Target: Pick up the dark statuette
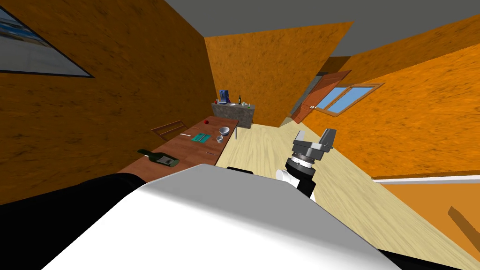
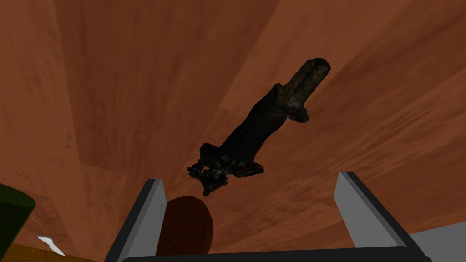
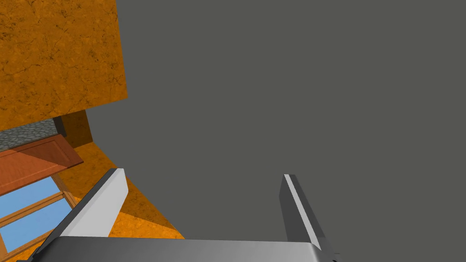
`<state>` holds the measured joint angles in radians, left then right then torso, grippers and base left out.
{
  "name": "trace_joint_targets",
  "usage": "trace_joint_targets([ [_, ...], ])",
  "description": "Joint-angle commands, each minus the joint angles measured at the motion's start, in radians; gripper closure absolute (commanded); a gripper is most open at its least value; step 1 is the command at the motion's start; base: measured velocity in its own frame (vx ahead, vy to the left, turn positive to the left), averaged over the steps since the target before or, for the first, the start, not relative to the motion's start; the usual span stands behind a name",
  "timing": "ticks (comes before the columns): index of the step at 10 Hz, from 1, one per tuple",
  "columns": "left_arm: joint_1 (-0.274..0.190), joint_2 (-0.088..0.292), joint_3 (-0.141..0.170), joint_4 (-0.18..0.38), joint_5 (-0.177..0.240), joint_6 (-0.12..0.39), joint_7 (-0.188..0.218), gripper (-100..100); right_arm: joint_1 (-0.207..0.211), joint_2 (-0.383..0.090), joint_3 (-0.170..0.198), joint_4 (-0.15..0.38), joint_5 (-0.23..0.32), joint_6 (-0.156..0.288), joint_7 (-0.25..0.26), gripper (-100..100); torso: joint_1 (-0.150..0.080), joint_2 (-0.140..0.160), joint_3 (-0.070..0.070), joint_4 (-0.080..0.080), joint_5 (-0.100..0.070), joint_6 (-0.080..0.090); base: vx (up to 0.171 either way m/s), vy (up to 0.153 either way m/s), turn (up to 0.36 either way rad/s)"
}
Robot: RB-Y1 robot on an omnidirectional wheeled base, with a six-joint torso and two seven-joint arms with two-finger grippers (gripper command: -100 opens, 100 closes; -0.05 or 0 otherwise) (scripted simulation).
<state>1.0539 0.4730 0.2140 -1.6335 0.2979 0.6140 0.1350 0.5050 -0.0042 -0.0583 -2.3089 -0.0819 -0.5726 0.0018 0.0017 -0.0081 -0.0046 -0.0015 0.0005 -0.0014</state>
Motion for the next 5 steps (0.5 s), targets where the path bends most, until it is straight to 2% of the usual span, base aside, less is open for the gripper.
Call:
trace_joint_targets([
  [1, 0.000, 0.000, 0.000, 0.000, 0.000, 0.000, 0.000, -100, 0.000, 0.000, 0.000, 0.000, 0.000, 0.000, 0.000, 0, 0.000, 0.000, 0.000, 0.000, 0.000, 0.000, 0.028, 0.010, -0.024],
  [2, -0.001, 0.001, -0.001, 0.001, 0.001, 0.004, 0.001, 0, 0.000, 0.000, 0.000, 0.000, 0.000, 0.000, 0.000, 0, -0.001, 0.002, 0.001, 0.000, 0.000, -0.001, 0.005, 0.002, 0.004],
  [3, -0.023, -0.007, -0.004, 0.033, -0.006, -0.011, -0.003, -100, 0.000, 0.000, 0.000, 0.000, 0.000, 0.000, 0.000, 0, -0.001, 0.003, 0.002, 0.001, 0.000, -0.001, -0.007, 0.013, -0.006],
  [5, -0.045, -0.014, -0.008, 0.065, -0.014, -0.025, -0.007, -100, 0.000, 0.000, 0.000, 0.000, 0.000, 0.000, 0.000, 0, 0.000, 0.005, 0.003, 0.001, 0.000, 0.000, -0.016, 0.025, -0.008],
])
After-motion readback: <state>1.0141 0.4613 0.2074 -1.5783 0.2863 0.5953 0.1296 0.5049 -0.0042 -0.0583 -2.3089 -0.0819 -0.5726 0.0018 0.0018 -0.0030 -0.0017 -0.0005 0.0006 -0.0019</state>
